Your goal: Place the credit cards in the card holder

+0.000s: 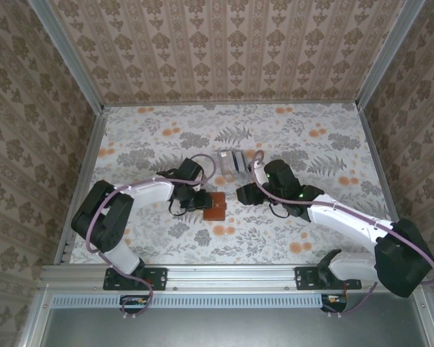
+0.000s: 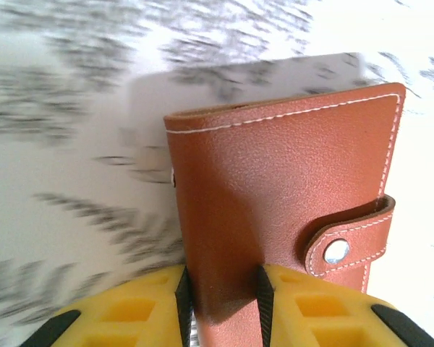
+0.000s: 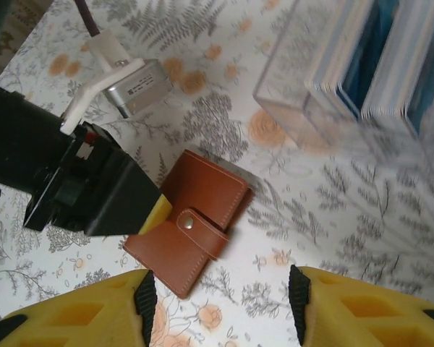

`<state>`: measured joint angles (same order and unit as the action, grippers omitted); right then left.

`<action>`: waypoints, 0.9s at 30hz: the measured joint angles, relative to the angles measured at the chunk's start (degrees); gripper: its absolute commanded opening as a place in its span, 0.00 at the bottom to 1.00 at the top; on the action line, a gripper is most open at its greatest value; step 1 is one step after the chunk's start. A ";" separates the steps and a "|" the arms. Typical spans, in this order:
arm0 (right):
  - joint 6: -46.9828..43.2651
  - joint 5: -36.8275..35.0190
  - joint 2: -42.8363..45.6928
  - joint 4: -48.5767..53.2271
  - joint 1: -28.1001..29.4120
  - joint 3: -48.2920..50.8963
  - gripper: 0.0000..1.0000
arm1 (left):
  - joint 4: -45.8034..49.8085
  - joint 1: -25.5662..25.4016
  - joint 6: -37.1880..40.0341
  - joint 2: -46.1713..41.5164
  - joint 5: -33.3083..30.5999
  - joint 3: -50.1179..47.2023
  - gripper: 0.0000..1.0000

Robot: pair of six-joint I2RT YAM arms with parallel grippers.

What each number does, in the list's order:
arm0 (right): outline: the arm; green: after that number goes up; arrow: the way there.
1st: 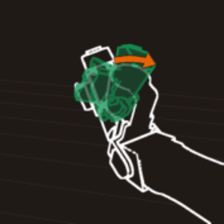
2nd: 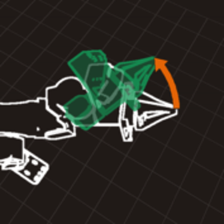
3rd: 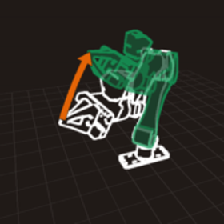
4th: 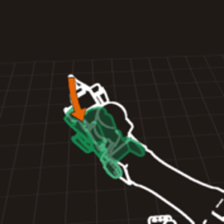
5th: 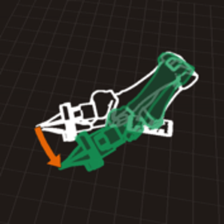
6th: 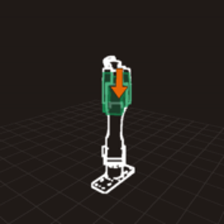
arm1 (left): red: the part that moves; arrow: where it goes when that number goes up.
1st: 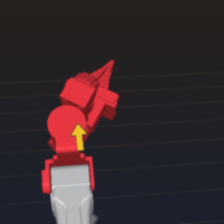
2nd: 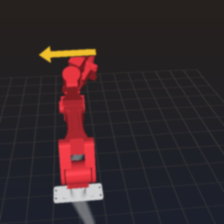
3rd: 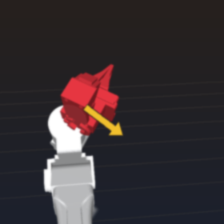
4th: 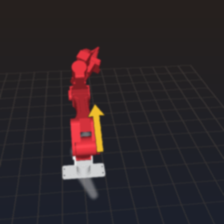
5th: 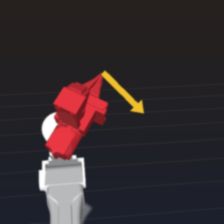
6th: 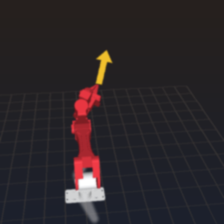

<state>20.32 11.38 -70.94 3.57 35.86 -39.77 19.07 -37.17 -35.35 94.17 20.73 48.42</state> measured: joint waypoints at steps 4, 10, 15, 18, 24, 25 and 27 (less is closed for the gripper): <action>9.29 -0.28 -3.48 1.97 0.00 0.63 0.44 | -2.99 -0.70 -0.20 0.02 4.00 -0.90 0.32; 25.16 2.05 -11.74 -3.85 0.83 4.35 0.46 | -5.22 -0.68 -0.92 -1.81 7.30 -3.85 0.43; 29.90 4.35 -17.40 -6.93 2.62 4.17 0.42 | -6.69 -0.68 -2.01 -2.21 8.33 -4.87 0.50; 32.02 5.81 -19.82 -9.81 2.89 3.19 0.38 | -7.37 -0.68 -2.99 -2.23 8.48 -5.35 0.35; 34.40 7.30 -22.18 -13.70 3.37 2.67 0.38 | -9.75 -0.68 -4.00 -2.49 10.54 -7.23 0.00; 34.58 7.26 -22.18 -13.70 3.37 2.67 0.39 | -9.73 -0.68 -4.09 -2.99 10.51 -7.34 0.00; 34.51 7.10 -22.12 -13.57 3.41 2.62 0.38 | -9.42 -0.68 -4.07 -4.59 10.40 -7.58 0.00</action>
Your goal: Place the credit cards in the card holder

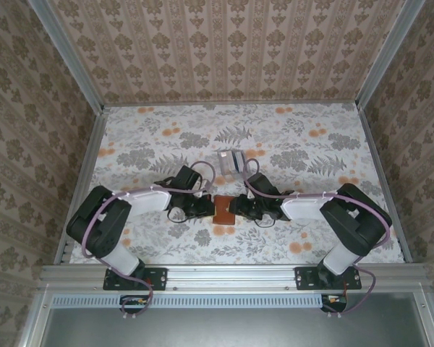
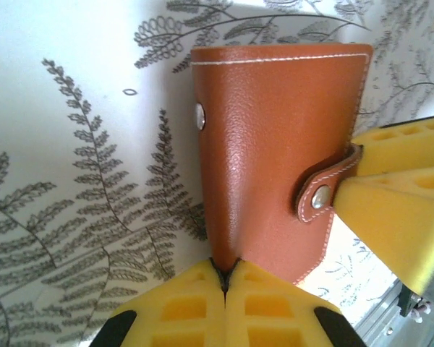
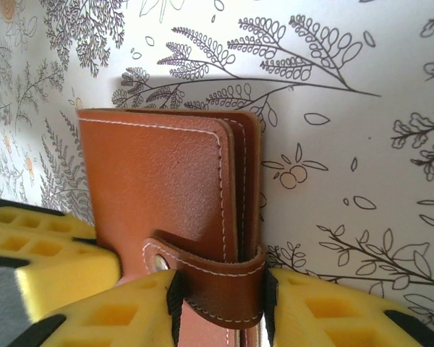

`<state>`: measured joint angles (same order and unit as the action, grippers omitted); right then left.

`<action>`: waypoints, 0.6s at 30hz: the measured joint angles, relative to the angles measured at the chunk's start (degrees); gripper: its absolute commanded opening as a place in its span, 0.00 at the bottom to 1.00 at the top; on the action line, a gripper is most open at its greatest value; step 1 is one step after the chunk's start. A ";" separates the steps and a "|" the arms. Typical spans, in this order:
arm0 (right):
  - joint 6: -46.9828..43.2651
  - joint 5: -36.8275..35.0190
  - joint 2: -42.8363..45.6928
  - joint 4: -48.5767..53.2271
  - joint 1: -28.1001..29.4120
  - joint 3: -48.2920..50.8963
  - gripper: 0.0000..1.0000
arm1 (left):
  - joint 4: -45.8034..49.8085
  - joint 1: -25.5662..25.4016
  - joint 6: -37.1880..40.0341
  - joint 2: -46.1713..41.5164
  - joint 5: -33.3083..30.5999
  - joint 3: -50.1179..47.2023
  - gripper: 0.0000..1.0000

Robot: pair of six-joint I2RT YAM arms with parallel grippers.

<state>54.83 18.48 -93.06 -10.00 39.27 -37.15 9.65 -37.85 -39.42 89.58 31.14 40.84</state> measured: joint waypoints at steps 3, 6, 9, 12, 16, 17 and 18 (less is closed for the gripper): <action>-1.11 -2.25 1.09 2.73 0.70 -0.76 0.40 | 1.36 0.00 -0.04 -3.50 -0.61 0.00 0.00; -3.52 -8.31 5.46 9.16 3.41 -2.32 0.44 | 1.90 -0.04 -0.68 -6.47 -1.16 0.00 0.00; -5.75 -13.33 8.00 15.58 6.56 -7.43 0.46 | 2.32 -0.07 -1.38 -7.76 -1.75 0.07 0.00; -6.84 -15.96 7.76 18.36 8.31 -12.44 0.45 | 2.95 -0.35 -2.27 -8.02 -2.01 0.17 0.00; -6.91 -18.64 4.70 20.76 9.92 -16.04 0.45 | 3.08 -0.87 -3.41 -8.63 -1.77 0.28 0.00; -6.91 -19.52 3.19 21.62 10.32 -16.83 0.45 | 3.06 -0.98 -3.78 -8.94 -1.70 0.33 0.00; -6.88 -20.33 1.81 22.32 10.69 -17.31 0.45 | 2.91 -1.07 -4.26 -9.29 -1.53 0.33 0.00</action>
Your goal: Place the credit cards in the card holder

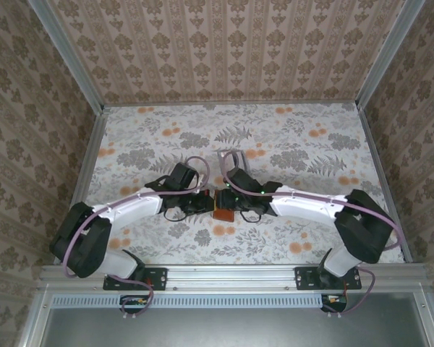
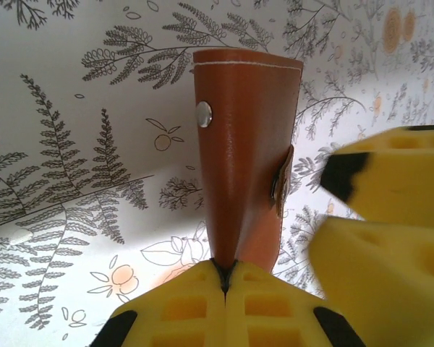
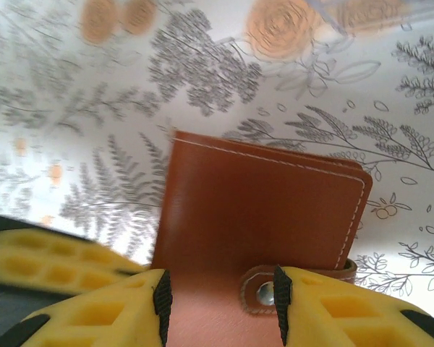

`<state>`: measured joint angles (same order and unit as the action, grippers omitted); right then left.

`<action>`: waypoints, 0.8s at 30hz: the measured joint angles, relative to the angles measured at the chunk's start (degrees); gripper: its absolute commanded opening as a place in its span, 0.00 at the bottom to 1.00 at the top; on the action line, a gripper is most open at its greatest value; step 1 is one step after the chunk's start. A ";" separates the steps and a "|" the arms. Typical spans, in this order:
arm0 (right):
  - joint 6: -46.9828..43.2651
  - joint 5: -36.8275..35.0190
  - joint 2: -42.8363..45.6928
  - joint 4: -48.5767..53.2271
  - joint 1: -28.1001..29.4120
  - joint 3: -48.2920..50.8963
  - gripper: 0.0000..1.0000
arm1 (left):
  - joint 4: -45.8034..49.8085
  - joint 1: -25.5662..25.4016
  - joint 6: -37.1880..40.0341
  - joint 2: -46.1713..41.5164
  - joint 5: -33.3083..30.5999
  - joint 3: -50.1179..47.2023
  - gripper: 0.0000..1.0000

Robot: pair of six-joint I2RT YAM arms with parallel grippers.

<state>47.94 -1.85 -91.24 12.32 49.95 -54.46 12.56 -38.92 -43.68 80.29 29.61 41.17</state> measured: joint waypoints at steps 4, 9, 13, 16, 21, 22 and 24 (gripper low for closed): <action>0.33 -3.54 -3.06 2.45 0.85 -0.13 0.43 | -0.37 0.02 -1.09 -1.01 0.13 -0.07 0.00; 1.01 -5.35 -3.39 3.04 1.11 -0.13 0.25 | -2.56 0.04 -1.86 -1.09 0.17 -1.36 0.00; 1.46 -5.42 -3.32 2.40 1.33 -0.13 0.07 | -3.72 0.02 -2.49 -1.09 0.22 -2.03 0.00; 1.53 -5.84 -2.89 1.99 1.18 0.31 0.00 | -4.04 0.07 -2.67 -1.33 0.15 -2.16 0.00; 1.73 -5.95 -1.03 1.75 -0.28 3.78 0.00 | -3.52 0.39 -2.62 -1.40 -0.63 -2.45 0.00; 1.73 -5.92 -0.15 1.42 -0.61 4.98 0.00 | -3.50 0.44 -2.58 -1.38 -0.72 -2.58 0.00; 1.70 -5.40 1.73 0.96 -1.46 7.43 0.00 | -3.34 0.76 -2.19 -0.79 -0.68 -2.78 0.00</action>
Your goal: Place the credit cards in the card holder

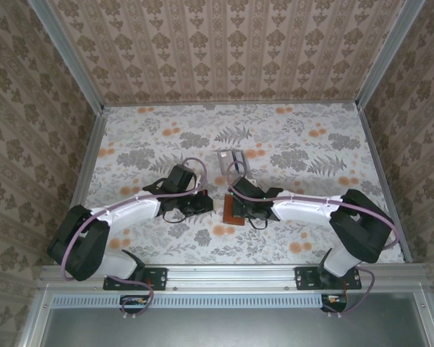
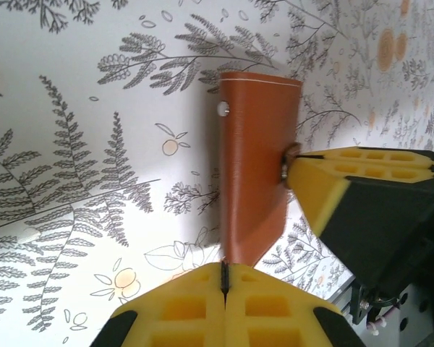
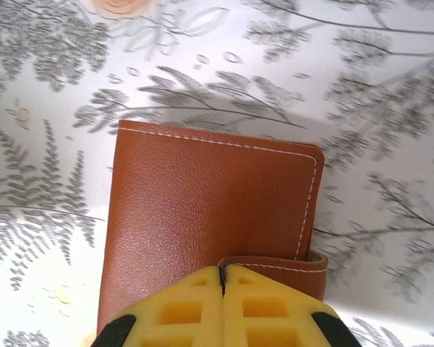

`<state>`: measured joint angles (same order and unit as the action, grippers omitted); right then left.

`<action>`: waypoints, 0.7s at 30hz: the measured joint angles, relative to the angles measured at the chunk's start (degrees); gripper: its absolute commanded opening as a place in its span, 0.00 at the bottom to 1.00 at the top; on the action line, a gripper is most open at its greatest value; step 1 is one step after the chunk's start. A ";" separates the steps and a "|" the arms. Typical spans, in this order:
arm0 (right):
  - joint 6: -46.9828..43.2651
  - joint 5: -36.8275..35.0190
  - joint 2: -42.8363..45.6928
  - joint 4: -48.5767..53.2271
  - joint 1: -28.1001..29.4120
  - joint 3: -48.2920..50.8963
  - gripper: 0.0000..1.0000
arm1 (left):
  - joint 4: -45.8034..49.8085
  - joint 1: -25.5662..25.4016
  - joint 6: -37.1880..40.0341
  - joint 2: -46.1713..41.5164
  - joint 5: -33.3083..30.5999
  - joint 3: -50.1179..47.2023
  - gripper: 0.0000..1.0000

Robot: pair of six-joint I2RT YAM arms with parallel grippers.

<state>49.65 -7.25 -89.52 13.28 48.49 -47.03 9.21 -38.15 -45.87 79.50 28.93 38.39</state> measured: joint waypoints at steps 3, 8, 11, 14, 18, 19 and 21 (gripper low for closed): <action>-0.02 2.16 1.90 -2.62 -1.86 3.04 0.00 | -0.83 0.37 0.35 1.64 0.42 -0.39 0.40; 0.11 10.34 3.30 -12.07 -5.62 8.66 0.00 | -4.37 -0.72 -0.28 3.50 2.40 -1.09 0.64; 0.20 15.30 3.30 -16.92 -7.28 10.27 0.00 | -8.46 -1.70 -1.01 4.85 3.61 -1.27 0.66; 0.00 19.06 3.30 -19.93 -7.41 10.45 0.00 | -11.15 -2.36 -1.14 7.56 4.52 -1.25 0.64; -0.07 22.38 3.30 -23.56 -7.41 10.51 0.00 | -12.79 -2.64 -1.92 11.04 4.98 -1.25 0.51; -0.07 22.73 3.30 -24.06 -7.48 10.51 0.00 | -12.94 -2.64 -2.21 11.23 5.11 -1.25 0.42; -0.04 23.41 3.30 -24.81 -7.69 10.69 0.00 | -14.01 -2.64 -2.56 11.30 5.64 -1.25 0.23</action>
<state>49.60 16.16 -86.21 -11.53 40.80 -36.34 -4.80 -40.80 -48.42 90.80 34.57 37.15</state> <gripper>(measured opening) 0.067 0.361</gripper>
